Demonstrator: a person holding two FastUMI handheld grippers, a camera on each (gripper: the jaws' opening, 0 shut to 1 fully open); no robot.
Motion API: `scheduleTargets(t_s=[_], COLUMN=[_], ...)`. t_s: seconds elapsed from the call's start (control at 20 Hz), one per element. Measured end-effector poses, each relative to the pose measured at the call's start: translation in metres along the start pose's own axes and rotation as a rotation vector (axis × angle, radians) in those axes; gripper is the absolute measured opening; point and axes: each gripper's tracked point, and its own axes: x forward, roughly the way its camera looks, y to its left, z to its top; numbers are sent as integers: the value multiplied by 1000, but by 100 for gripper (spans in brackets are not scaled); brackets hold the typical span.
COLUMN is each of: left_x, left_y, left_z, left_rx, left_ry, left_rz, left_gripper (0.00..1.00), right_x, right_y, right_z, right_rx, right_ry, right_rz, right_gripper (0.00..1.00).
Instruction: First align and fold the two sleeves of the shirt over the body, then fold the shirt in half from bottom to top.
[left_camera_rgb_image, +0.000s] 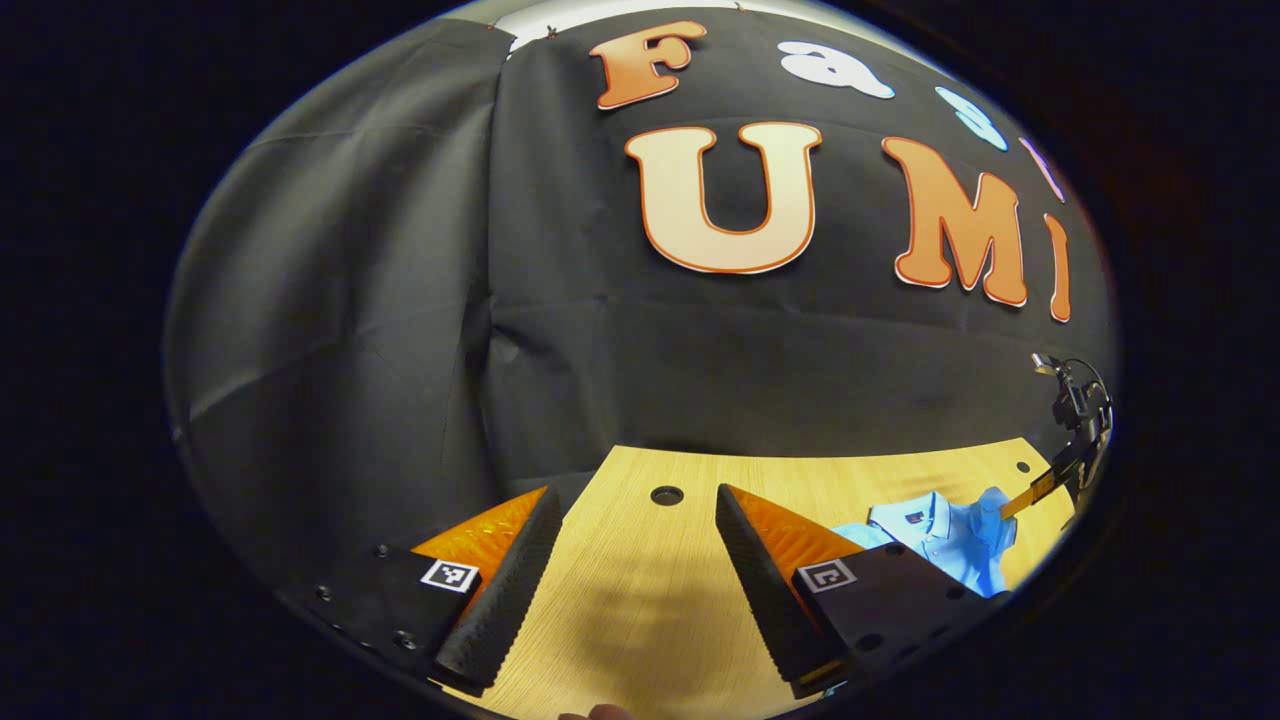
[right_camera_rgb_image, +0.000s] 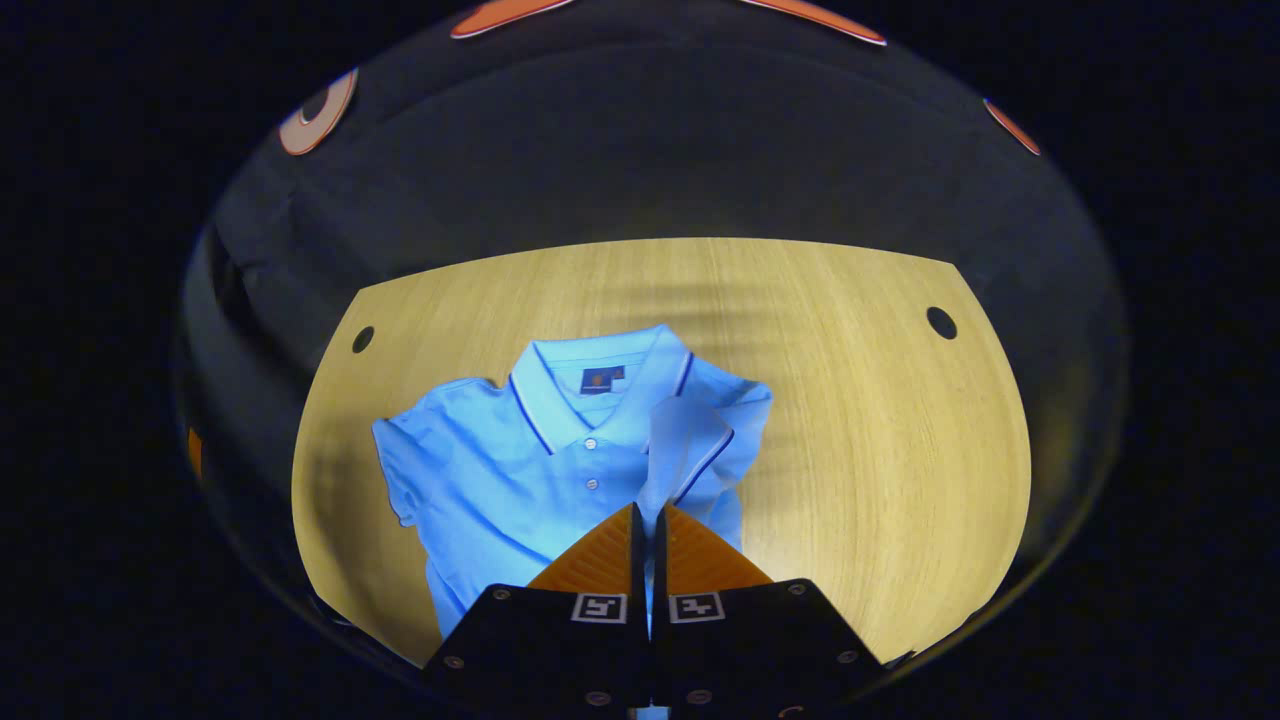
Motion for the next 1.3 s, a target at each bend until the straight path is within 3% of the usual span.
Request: scheduleTargets(t_s=[0.25,0.4,0.45,0.55,0.6,0.7,0.75,0.9,0.95,1.0,1.3], left_x=[0,-2,-1,-1,0,0,2,5,8,12,31], left_y=[8,7,6,2,0,-6,-11,-27,-34,-39,-86], left_z=[-7,-10,-10,-11,-12,-16,-18,-28,-32,-38,-90], left_rx=[-2,-4,-5,-3,-2,-9,-17,-42,-43,-37,-18], left_ry=[14,21,23,30,35,49,60,96,112,143,383], left_rz=[7,6,5,4,1,-6,-13,-43,-52,-49,-157], left_gripper=[100,100,100,100,100,100,100,100,100,100,100], right_x=[5,0,-1,-6,-8,-15,-18,-29,-32,-37,-60], right_y=[48,78,86,95,94,91,91,87,85,81,58], right_z=[-9,-8,-8,-11,-11,-9,-9,-3,-2,0,-9], right_rx=[-22,-15,-6,7,0,-13,-12,7,7,0,27], right_ry=[13,-7,-9,0,-5,-20,-27,-59,-74,-85,-103], right_rz=[98,187,209,241,243,239,236,234,231,224,232], right_gripper=[2,13,24,31,45,52,63,81,95,99,98])
